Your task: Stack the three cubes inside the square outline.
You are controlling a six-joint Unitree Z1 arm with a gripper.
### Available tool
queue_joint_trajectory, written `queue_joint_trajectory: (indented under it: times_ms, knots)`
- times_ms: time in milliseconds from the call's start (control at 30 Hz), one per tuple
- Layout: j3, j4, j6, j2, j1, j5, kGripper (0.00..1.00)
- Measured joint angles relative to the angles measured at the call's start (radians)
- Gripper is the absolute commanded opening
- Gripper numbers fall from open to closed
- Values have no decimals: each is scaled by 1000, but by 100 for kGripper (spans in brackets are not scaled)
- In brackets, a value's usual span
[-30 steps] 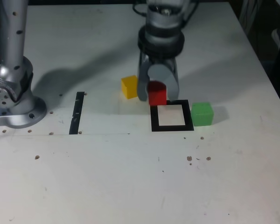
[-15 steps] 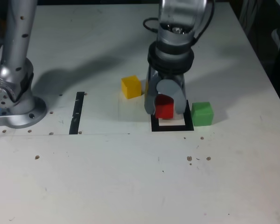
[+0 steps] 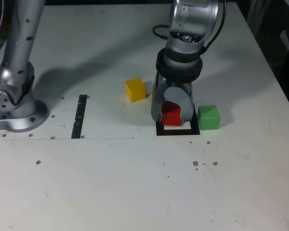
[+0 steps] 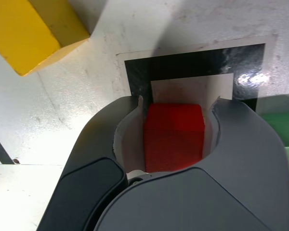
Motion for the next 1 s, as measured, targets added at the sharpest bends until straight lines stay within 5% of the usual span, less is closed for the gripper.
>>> queue_joint_trajectory:
  times_ms: [200,400,800,1000]
  knots:
    - [-16,-3,20,17,1,0,78]
    - [-27,11,23,21,6,12,95]
    - [-21,242,-29,-199,28,80,99]
    - [155,173,-98,-318,151,59,99]
